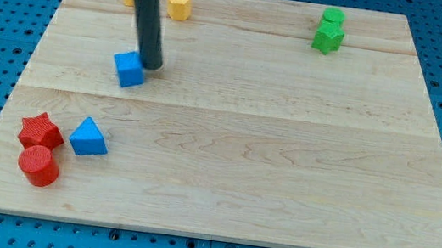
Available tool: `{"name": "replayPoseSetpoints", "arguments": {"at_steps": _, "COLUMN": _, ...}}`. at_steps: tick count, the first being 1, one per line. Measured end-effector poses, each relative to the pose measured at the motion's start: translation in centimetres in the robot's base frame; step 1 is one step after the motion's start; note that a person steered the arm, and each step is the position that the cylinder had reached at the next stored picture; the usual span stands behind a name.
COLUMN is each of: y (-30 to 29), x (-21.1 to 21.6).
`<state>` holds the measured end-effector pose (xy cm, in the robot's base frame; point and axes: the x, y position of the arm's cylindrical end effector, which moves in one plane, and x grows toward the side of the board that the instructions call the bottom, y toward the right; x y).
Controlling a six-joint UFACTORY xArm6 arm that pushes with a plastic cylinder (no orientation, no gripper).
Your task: Move the blue cube into the blue triangle
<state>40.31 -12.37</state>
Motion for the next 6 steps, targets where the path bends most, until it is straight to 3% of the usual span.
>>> {"name": "replayPoseSetpoints", "arguments": {"at_steps": 1, "y": -1.5, "x": 4.6}}
{"name": "replayPoseSetpoints", "arguments": {"at_steps": 2, "y": 2.7, "x": -0.4}}
{"name": "replayPoseSetpoints", "arguments": {"at_steps": 3, "y": 1.5, "x": -5.8}}
{"name": "replayPoseSetpoints", "arguments": {"at_steps": 4, "y": -4.1, "x": -1.5}}
{"name": "replayPoseSetpoints", "arguments": {"at_steps": 5, "y": -4.8, "x": 5.9}}
{"name": "replayPoseSetpoints", "arguments": {"at_steps": 6, "y": 0.5, "x": 4.4}}
